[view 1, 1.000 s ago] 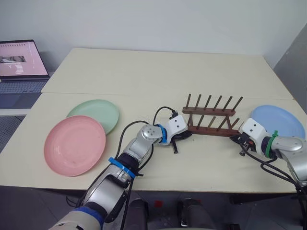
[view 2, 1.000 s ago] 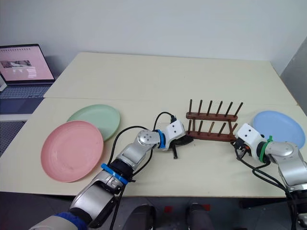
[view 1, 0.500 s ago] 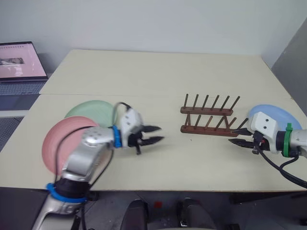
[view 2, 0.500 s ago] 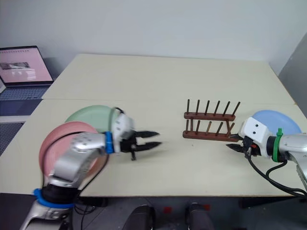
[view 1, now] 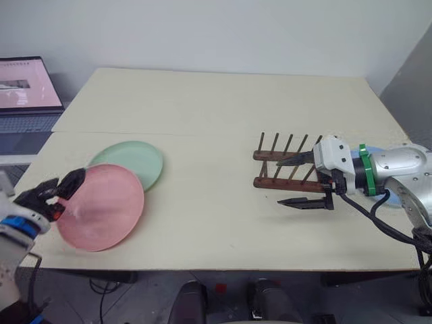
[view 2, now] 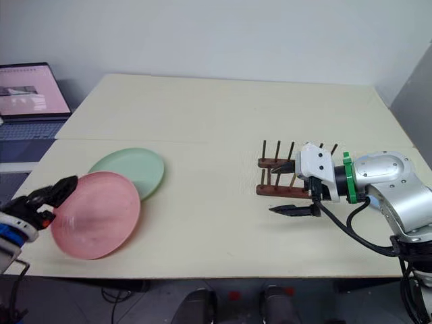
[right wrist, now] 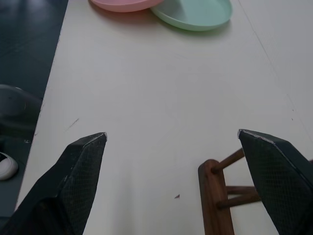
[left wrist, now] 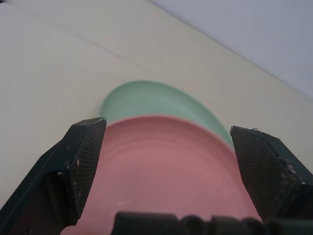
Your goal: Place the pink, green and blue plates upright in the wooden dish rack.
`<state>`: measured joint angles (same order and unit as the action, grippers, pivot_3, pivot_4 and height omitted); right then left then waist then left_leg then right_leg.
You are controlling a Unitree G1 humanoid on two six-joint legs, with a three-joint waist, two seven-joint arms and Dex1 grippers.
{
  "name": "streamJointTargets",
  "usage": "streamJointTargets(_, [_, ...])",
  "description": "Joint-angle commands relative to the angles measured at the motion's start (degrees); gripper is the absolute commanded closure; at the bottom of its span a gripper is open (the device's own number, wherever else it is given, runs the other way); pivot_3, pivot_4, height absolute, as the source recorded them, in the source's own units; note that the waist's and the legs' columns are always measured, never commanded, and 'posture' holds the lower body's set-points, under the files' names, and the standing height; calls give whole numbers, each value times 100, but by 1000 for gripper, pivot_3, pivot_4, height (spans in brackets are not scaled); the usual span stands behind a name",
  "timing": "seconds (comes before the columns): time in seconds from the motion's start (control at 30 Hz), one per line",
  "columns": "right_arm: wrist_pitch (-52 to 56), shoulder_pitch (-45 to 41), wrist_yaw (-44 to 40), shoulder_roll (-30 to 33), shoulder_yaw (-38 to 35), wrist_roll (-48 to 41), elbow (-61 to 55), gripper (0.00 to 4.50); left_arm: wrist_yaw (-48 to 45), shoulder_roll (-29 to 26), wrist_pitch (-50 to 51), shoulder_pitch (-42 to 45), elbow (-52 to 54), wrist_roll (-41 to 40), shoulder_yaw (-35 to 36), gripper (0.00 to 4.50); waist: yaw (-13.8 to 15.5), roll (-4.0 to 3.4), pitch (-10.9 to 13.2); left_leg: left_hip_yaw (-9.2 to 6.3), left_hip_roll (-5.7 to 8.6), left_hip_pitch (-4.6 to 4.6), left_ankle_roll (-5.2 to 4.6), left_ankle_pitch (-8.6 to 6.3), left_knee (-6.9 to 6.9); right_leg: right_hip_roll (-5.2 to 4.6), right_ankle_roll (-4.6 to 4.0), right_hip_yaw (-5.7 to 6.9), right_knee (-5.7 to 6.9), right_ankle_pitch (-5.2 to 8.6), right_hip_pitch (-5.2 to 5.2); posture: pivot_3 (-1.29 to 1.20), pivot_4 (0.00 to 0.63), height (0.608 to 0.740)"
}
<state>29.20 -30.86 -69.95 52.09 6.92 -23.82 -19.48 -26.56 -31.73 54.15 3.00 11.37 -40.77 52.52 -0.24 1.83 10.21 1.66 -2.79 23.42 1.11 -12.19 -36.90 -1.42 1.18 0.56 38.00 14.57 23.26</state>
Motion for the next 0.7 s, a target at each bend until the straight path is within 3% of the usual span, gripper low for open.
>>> streamJointTargets(0.03, [-180,-225,-157,-43,41,25,28,0,170,27,-277,-191,-85,-25,162,28,42,3,-2,0,-2,0,0,0,0,-4,-7,0,0,3,0,0,150,739])
streamJointTargets(0.3, [-161,-414,-246,-71,59,27,81,0,664,208,-450,-260,-500,-125,155,28,35,19,-11,8,-9,-2,1,0,-8,-71,-19,2,0,7,-1,0,150,739])
streamJointTargets(0.5, [-80,-490,-269,-70,14,-52,-20,0,594,80,-353,-447,-695,-9,-411,28,28,20,-12,12,-5,0,1,0,0,-76,-45,1,-3,-6,4,0,150,739])
streamJointTargets(0.6, [-65,-541,-291,-86,13,-122,-133,0,563,27,-444,-452,-798,105,-682,636,31,20,-12,10,-5,0,1,0,0,-76,-47,3,-4,-5,4,0,150,739])
streamJointTargets(0.7, [-36,-562,-295,-102,-7,-183,-224,0,611,1,-499,-461,-847,143,-728,1526,26,20,-12,10,-6,0,1,0,0,-77,-46,3,-3,-5,5,0,150,739])
